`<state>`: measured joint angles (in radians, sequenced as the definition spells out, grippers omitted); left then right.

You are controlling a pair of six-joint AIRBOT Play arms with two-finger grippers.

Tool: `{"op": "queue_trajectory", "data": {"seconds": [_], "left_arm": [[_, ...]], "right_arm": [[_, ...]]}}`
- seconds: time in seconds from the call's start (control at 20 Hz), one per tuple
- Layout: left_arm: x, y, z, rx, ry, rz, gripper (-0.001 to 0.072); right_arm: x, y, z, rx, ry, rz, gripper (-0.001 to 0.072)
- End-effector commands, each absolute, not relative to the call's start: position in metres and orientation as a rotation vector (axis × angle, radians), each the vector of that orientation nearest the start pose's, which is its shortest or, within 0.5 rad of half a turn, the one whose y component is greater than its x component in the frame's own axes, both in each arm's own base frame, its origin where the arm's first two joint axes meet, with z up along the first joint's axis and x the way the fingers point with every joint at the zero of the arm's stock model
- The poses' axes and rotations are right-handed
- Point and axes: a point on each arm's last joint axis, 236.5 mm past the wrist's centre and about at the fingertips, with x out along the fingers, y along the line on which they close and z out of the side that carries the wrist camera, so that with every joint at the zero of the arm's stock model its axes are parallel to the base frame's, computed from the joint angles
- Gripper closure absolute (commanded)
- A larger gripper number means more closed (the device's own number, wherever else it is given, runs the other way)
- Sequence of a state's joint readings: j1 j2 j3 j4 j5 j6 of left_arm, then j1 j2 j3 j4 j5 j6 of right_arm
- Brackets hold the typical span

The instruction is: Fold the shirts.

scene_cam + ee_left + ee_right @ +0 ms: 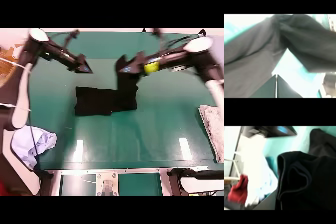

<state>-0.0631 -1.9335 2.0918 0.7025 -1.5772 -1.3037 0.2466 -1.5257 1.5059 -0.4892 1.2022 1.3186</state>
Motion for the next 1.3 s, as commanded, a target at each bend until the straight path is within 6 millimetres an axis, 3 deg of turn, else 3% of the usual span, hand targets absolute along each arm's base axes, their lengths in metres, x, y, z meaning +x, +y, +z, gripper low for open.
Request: {"op": "queue_trajectory", "data": {"seconds": [0.0,0.05,0.1,0.15,0.2,0.25,0.3,0.45,0.55,0.6,0.7,0.75,0.85,1.0,1.25], "left_arm": [[0.491,-0.154,0.106,-0.398,1.191,-0.85,0.0684],[0.493,-0.144,0.106,-0.408,1.191,-0.835,0.0684],[0.492,-0.137,0.106,-0.414,1.196,-0.828,0.0684],[0.492,-0.131,0.105,-0.418,1.199,-0.822,0.0684],[0.492,-0.125,0.105,-0.416,1.195,-0.82,0.0684],[0.493,-0.122,0.105,-0.415,1.193,-0.817,0.0684],[0.493,-0.119,0.105,-0.414,1.188,-0.815,0.0684],[0.494,-0.118,0.105,-0.404,1.182,-0.822,0.0684],[0.494,-0.118,0.105,-0.403,1.181,-0.822,0.0684],[0.494,-0.118,0.105,-0.403,1.181,-0.822,0.0684],[0.495,-0.118,0.105,-0.404,1.178,-0.82,0.0684],[0.496,-0.118,0.105,-0.405,1.172,-0.816,0.0684],[0.501,-0.117,0.106,-0.409,1.156,-0.805,0.0684],[0.504,-0.117,0.107,-0.411,1.143,-0.797,0.0684],[0.506,-0.112,0.101,-0.392,1.152,-0.77,0.0684]], "right_arm": [[0.416,0.409,0.069,0.626,1.025,0.87,0.0681],[0.417,0.437,0.044,0.613,0.992,0.847,0.0654],[0.415,0.464,0.017,0.599,0.968,0.827,0.0546],[0.41,0.483,-0.004,0.592,0.974,0.822,0.0344],[0.402,0.494,-0.017,0.575,1.009,0.847,0.0201],[0.397,0.493,-0.02,0.537,1.031,0.882,0.0202],[0.403,0.477,-0.018,0.498,1.045,0.895,0.0202],[0.448,0.389,0.017,0.531,1.066,0.866,0.0203],[0.478,0.305,0.039,0.605,1.079,0.796,0.0203],[0.486,0.264,0.04,0.622,1.104,0.75,0.0203],[0.486,0.186,0.017,0.638,1.21,0.622,0.0202],[0.482,0.158,0.002,0.652,1.249,0.568,0.0191],[0.467,0.127,-0.033,0.728,1.311,0.488,0.0121],[0.45,0.134,-0.076,0.748,1.359,0.466,0.0112],[0.453,0.207,-0.092,0.793,1.347,0.594,0.0112]]}}
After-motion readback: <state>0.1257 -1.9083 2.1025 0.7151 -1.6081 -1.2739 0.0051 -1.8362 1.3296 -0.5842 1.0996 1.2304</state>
